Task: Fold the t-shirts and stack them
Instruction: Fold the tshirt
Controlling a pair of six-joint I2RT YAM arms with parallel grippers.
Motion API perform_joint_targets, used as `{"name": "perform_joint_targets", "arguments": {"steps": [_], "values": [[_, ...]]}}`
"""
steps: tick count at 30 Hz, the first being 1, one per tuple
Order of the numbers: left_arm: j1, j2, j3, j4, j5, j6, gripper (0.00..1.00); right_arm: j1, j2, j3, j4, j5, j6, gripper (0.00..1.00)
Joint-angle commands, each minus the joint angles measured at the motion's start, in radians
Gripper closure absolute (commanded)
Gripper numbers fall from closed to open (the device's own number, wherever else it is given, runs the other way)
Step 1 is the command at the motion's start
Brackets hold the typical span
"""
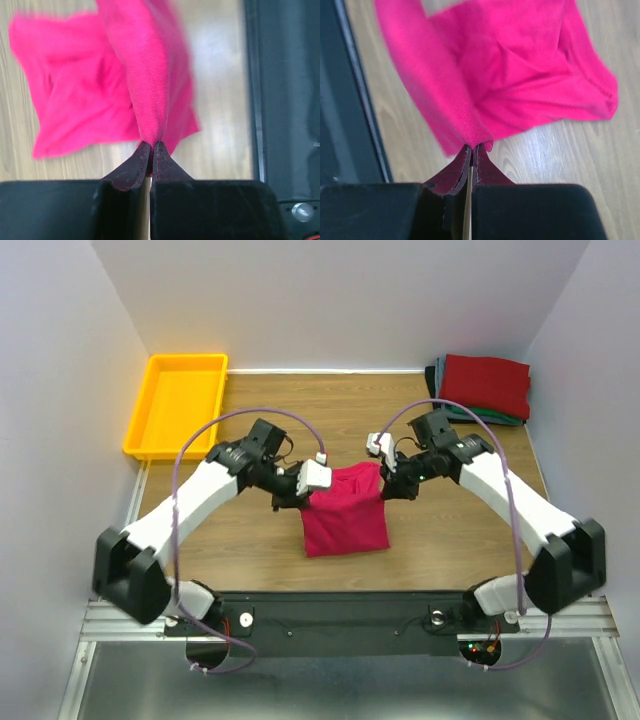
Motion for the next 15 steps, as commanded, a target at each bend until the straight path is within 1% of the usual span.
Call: {"name": "perform_joint_targets", "arguments": {"steps": [1, 2, 3, 4, 5, 6, 7, 9, 12, 15], "values": [[0.097, 0.159, 0.088, 0.077, -0.011, -0.001, 1.0, -0.077, 0.148, 0.06, 0.097, -0.024, -0.066, 0.99], [0.109, 0.196, 0.097, 0.077, -0.016, -0.018, 1.0, -0.077, 0.184, 0.077, 0.108, -0.024, -0.072, 0.99], [0.124, 0.274, 0.111, 0.112, -0.016, -0.032, 1.0, -0.101, 0.23, 0.092, 0.124, -0.047, -0.08, 0.99], [0.141, 0.314, 0.14, 0.132, -0.023, -0.046, 1.0, -0.109, 0.305, 0.124, 0.131, -0.05, -0.082, 0.99], [0.149, 0.353, 0.159, 0.132, -0.028, -0.061, 1.0, -0.114, 0.347, 0.14, 0.134, -0.05, -0.083, 0.99], [0.154, 0.429, 0.175, 0.154, -0.037, -0.084, 1.0, -0.123, 0.41, 0.16, 0.141, -0.055, -0.083, 0.99], [0.157, 0.462, 0.195, 0.161, -0.04, -0.099, 1.0, -0.125, 0.439, 0.164, 0.143, -0.058, -0.079, 0.99], [0.161, 0.55, 0.245, 0.191, -0.046, -0.125, 0.99, -0.131, 0.478, 0.163, 0.157, -0.072, -0.065, 0.99], [0.161, 0.633, 0.288, 0.206, -0.065, -0.168, 0.97, -0.131, 0.528, 0.14, 0.168, -0.08, -0.045, 1.0], [0.161, 0.634, 0.268, 0.197, -0.066, -0.159, 0.97, -0.131, 0.525, 0.085, 0.177, -0.087, -0.03, 0.99]]}}
